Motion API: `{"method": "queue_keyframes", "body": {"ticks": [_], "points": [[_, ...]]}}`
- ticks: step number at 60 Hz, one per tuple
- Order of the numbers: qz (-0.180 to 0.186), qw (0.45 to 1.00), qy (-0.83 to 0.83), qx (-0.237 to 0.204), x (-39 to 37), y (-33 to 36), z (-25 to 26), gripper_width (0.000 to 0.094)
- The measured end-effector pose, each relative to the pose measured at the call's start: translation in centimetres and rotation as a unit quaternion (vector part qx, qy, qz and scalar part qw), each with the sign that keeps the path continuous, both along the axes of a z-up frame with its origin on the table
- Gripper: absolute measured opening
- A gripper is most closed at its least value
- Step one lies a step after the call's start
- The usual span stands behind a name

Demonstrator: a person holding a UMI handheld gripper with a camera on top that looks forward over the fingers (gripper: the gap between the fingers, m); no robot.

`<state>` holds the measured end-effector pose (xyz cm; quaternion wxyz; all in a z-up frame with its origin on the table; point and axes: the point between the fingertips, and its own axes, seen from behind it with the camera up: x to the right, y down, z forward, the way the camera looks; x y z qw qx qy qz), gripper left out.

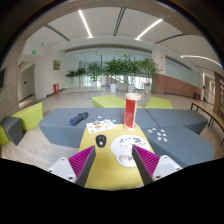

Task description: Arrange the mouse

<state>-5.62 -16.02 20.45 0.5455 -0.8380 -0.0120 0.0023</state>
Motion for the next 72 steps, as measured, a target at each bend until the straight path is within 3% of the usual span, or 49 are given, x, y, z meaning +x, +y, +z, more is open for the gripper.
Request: {"method": "queue_keyframes", "body": {"ticks": [14, 18, 43, 53, 59, 60, 68, 72], "points": [[0.009, 1.000, -0.005, -0.008, 2.4, 2.8, -2.4, 0.0802], [0.016, 0.999, -0.019, -0.021, -0.6, 2.6, -2.3, 0.0802], [0.095, 0.992, -0.018, -0.083, -6.8, 20.4, -17.0, 0.0800], [0.074, 0.992, -0.018, -0.099, -6.6, 26.2, -21.2, 0.0794], [0.081, 0.991, 0.009, -0.104, -7.7, 27.3, -21.9, 0.0641], [0.081, 0.991, 0.008, -0.108, -7.7, 27.3, -22.0, 0.0559], [0.072, 0.991, 0.011, -0.110, -7.7, 27.0, -21.8, 0.0467], [0.101, 0.988, 0.039, -0.110, -8.9, 26.3, -20.4, 0.0441]]}}
